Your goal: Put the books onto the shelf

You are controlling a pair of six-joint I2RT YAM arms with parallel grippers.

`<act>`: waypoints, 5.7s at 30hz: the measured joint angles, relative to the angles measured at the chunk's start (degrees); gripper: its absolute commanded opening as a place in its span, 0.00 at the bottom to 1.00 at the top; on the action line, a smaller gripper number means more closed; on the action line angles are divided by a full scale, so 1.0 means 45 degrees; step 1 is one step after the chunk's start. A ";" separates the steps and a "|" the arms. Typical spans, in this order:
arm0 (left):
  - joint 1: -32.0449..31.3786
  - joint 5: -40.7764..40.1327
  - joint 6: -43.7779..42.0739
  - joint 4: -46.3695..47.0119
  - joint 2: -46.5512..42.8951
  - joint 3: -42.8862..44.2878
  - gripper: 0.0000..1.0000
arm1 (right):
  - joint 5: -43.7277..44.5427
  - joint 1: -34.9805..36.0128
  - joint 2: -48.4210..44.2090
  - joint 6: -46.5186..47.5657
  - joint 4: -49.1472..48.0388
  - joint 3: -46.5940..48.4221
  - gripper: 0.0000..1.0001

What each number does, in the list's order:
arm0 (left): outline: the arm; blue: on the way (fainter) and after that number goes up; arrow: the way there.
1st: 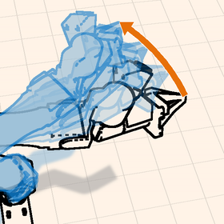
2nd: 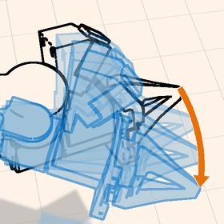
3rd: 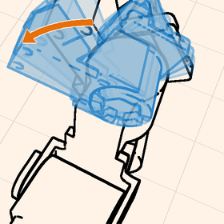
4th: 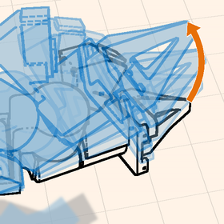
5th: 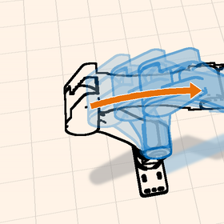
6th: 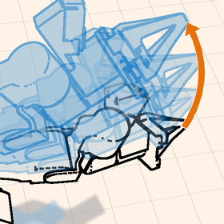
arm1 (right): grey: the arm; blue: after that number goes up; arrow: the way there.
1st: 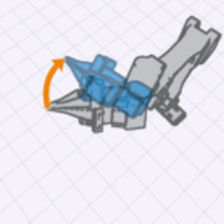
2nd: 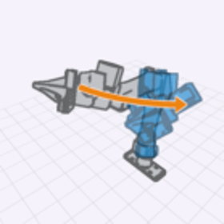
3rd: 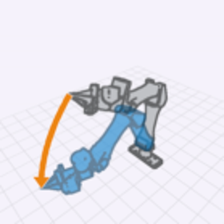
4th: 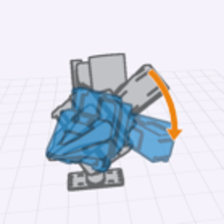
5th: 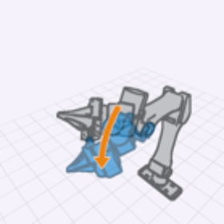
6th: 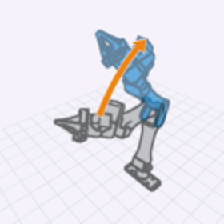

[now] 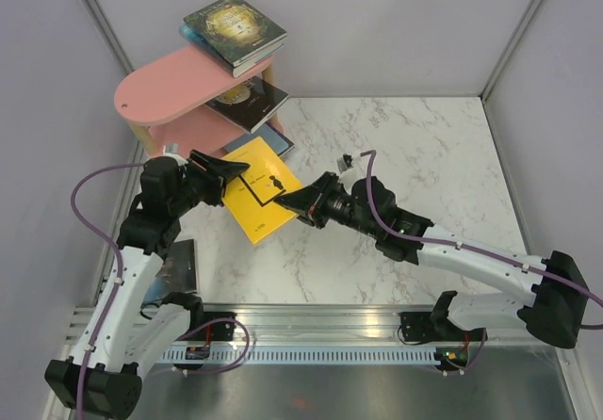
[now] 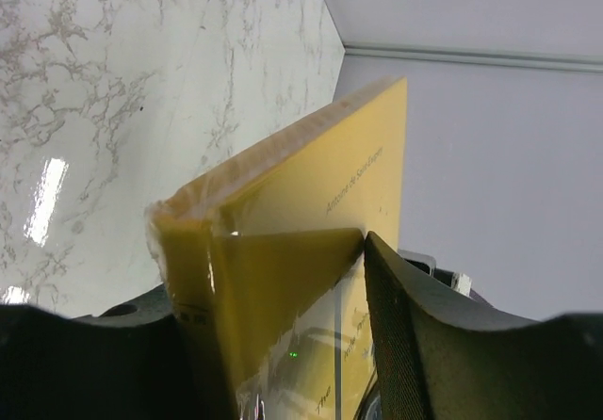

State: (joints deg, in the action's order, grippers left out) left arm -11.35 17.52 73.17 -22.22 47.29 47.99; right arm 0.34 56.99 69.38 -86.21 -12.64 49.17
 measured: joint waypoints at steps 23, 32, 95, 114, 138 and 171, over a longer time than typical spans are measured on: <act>-0.0282 -0.2234 -0.4503 -0.6543 0.0607 0.5236 0.96 | -0.3784 -0.4571 0.5576 0.1598 0.1676 0.6552 0.00; -0.0282 -0.2846 -0.4818 -0.7067 0.0287 0.5479 0.95 | -0.5071 -0.5265 0.9884 0.0933 0.1302 1.0593 0.21; -0.0282 -0.2103 -0.4867 -0.7135 -0.0500 0.4410 0.89 | -0.6319 -0.5833 1.1706 0.0330 0.0996 1.1672 0.10; -0.0282 -0.4114 -0.6300 -0.9165 0.0238 0.6348 0.93 | -0.4935 -0.5498 0.7713 0.2234 0.1292 0.7606 0.74; 0.8194 -0.4454 -0.7465 -0.8398 0.3978 0.0481 0.95 | -0.5362 -0.3434 0.1229 0.5450 0.5459 0.0039 0.78; 1.2274 -0.9685 -0.9836 -0.1972 0.9374 0.0889 1.00 | -0.7480 -0.3376 0.3313 0.6470 0.6819 0.0559 0.77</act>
State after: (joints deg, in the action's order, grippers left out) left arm 43.88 -26.06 28.91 -31.09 89.47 51.99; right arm -33.32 41.80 84.29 -57.10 18.04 51.68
